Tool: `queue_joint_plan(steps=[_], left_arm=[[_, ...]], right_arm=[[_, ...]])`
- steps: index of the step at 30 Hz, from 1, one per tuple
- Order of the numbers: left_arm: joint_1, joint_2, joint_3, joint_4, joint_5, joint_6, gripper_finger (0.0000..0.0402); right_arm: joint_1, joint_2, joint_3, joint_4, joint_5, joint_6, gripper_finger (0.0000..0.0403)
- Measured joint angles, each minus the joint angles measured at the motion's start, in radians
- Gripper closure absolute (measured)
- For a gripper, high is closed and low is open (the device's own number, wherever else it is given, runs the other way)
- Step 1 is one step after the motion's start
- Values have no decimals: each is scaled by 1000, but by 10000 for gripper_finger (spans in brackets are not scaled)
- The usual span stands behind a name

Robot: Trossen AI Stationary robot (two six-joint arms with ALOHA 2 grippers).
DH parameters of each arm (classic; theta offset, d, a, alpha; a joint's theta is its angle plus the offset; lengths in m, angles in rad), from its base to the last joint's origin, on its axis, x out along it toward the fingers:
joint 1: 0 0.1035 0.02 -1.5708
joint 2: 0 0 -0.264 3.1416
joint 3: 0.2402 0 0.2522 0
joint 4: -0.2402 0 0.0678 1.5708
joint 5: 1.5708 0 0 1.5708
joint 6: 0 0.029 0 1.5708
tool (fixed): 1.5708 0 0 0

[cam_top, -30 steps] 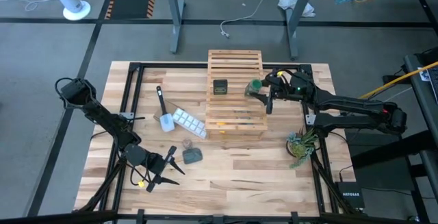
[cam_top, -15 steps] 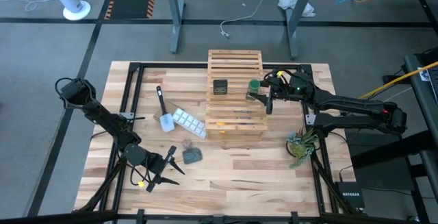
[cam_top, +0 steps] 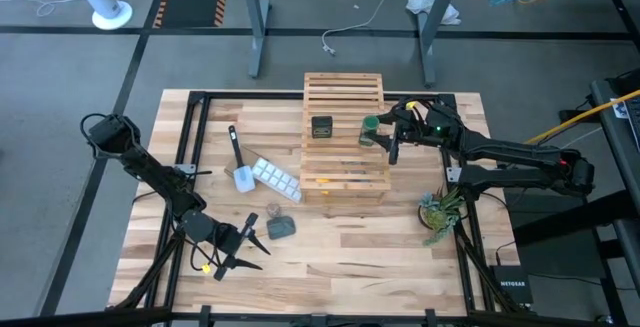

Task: Shelf spices
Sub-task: Put the green seasoning bottle on the shelf

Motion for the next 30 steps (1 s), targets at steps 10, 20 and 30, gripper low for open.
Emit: queue_joint_plan(steps=[10, 20, 30], left_arm=[[0, 0, 0, 0, 0, 0, 219], [0, 0, 0, 0, 0, 0, 219], [0, 0, 0, 0, 0, 0, 219]], right_arm=[[0, 0, 0, 2, 0, 25, 175], [0, 0, 0, 58, 0, 26, 175], [0, -1, 0, 2, 0, 26, 175]])
